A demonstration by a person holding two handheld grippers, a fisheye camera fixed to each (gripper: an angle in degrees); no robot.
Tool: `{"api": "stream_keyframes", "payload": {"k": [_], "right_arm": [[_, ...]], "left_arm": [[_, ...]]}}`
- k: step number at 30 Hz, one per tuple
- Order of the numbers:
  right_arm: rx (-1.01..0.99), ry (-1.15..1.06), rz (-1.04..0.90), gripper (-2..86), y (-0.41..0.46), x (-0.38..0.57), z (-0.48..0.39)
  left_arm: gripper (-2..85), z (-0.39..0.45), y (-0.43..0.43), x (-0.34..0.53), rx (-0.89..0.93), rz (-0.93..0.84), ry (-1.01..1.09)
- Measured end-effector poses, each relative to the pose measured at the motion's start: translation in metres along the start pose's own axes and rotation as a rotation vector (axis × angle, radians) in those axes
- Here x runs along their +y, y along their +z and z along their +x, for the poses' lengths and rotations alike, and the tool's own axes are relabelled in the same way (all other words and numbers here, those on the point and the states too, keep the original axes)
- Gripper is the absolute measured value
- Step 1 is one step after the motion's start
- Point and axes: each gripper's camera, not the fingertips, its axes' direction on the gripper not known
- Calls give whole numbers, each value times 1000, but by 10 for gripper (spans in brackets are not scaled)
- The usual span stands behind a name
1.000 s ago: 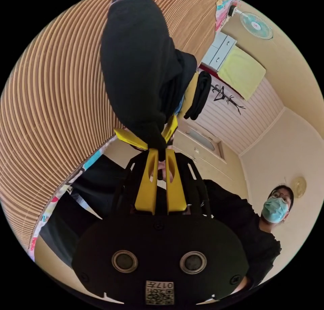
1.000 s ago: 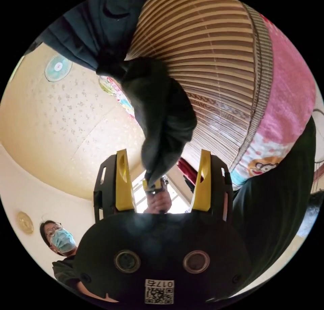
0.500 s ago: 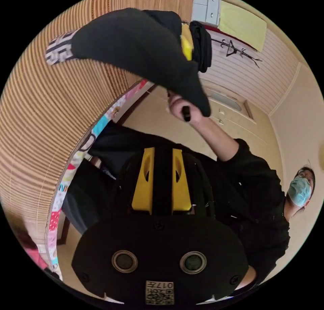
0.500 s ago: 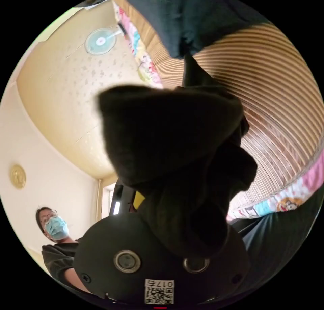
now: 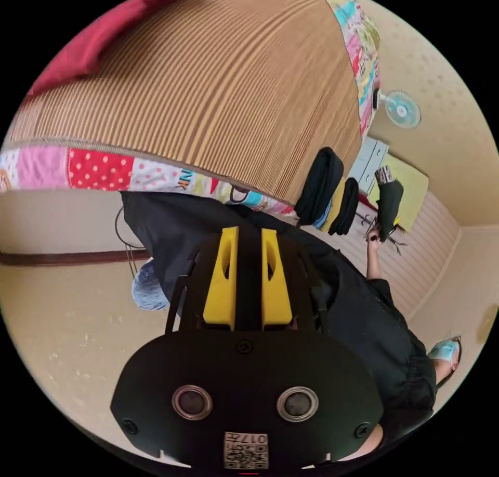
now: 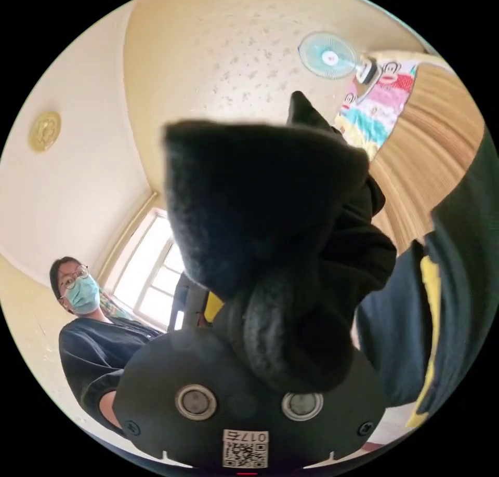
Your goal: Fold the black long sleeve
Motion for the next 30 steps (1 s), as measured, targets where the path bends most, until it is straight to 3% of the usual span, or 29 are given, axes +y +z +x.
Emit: {"api": "stream_keyframes", "payload": {"k": [4, 7, 12, 18, 25, 30], "right_arm": [[186, 159, 154, 68, -87, 32, 52], [329, 432, 301, 42, -156, 97, 104], [207, 526, 811, 16, -221, 262, 130], [253, 856, 1259, 5, -174, 425, 148], [25, 856, 1183, 4, -91, 410, 211], [-43, 643, 969, 4, -61, 322, 227]], "left_arm": [[68, -47, 22, 58, 216, 267, -162], [66, -59, 47, 95, 339, 404, -201], [65, -69, 89, 135, 336, 415, -238], [58, -98, 123, 171, 347, 416, -388], [32, -70, 82, 129, 307, 459, -373], [12, -23, 27, 36, 148, 395, -272]]}}
